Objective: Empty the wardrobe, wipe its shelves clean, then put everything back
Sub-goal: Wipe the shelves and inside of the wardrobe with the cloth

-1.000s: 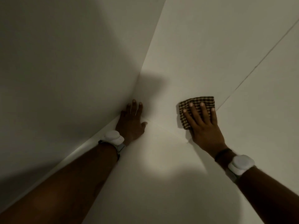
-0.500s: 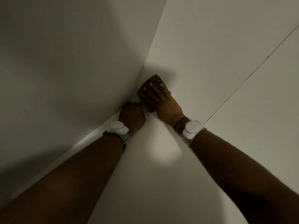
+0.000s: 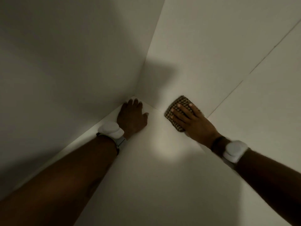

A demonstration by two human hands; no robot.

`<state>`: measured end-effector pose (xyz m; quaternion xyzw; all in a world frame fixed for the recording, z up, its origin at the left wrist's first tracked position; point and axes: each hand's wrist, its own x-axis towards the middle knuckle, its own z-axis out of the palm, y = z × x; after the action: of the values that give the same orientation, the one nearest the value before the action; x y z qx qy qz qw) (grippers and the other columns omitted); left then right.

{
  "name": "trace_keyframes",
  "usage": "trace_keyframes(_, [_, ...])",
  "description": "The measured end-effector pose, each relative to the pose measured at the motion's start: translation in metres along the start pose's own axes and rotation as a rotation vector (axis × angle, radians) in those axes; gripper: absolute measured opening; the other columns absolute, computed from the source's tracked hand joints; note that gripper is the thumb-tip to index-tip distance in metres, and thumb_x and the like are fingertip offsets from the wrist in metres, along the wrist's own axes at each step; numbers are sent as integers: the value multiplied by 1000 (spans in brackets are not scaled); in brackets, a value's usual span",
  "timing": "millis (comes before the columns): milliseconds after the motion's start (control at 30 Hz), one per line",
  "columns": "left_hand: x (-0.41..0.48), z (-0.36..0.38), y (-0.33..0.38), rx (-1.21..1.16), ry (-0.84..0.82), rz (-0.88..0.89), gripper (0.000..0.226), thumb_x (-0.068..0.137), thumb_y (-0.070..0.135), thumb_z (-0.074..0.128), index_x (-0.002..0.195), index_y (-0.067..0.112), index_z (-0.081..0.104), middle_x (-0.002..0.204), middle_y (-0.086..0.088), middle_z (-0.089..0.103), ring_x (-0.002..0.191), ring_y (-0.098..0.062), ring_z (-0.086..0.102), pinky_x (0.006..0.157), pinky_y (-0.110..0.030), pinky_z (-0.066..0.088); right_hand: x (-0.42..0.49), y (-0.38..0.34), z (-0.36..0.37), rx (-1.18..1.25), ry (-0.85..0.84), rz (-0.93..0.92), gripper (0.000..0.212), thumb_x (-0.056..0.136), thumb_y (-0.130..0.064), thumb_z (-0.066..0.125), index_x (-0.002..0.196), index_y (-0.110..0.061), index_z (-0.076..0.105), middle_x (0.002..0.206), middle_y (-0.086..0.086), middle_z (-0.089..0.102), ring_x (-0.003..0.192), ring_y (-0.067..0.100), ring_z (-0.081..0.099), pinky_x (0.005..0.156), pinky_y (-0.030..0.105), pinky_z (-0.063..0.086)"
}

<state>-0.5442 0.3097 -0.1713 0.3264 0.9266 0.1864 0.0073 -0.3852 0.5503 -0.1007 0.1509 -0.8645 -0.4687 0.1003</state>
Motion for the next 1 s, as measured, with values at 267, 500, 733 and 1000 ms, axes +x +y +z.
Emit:
trace_keyframes(267, [-14, -2, 4, -157, 237, -37, 46, 102, 24, 44, 143, 5, 52, 146, -17, 53, 139, -33, 43, 120, -38, 21, 170, -20, -25, 85, -33, -79, 47, 106, -20, 28, 122, -21, 72, 130, 4, 68, 129, 31, 58, 107, 59, 44])
trace_keyframes(500, [-20, -11, 8, -120, 340, 42, 28, 92, 18, 51, 86, -1, 70, 84, -20, 67, 80, -33, 67, 76, -43, 55, 139, -33, -29, 193, -26, -8, 40, 88, -18, 48, 118, -22, 74, 124, -1, 71, 129, 32, 58, 107, 63, 42])
trace_keyframes(733, [-13, 7, -7, -77, 358, 49, 22, 75, 12, 58, 76, -5, 72, 80, -24, 71, 71, -38, 70, 70, -42, 59, 9, -39, -5, 634, 83, 209, 63, 88, -5, 52, 148, -22, 50, 150, 1, 51, 143, 23, 42, 121, 44, 23])
trace_keyframes(1000, [-18, -8, 4, -55, 203, -69, 28, 97, 18, 47, 112, 5, 66, 105, -13, 67, 97, -34, 64, 60, -27, 39, -115, -51, -13, 1049, 23, 676, 67, 88, 1, 48, 147, -29, 50, 149, -3, 52, 141, 19, 42, 119, 35, 30])
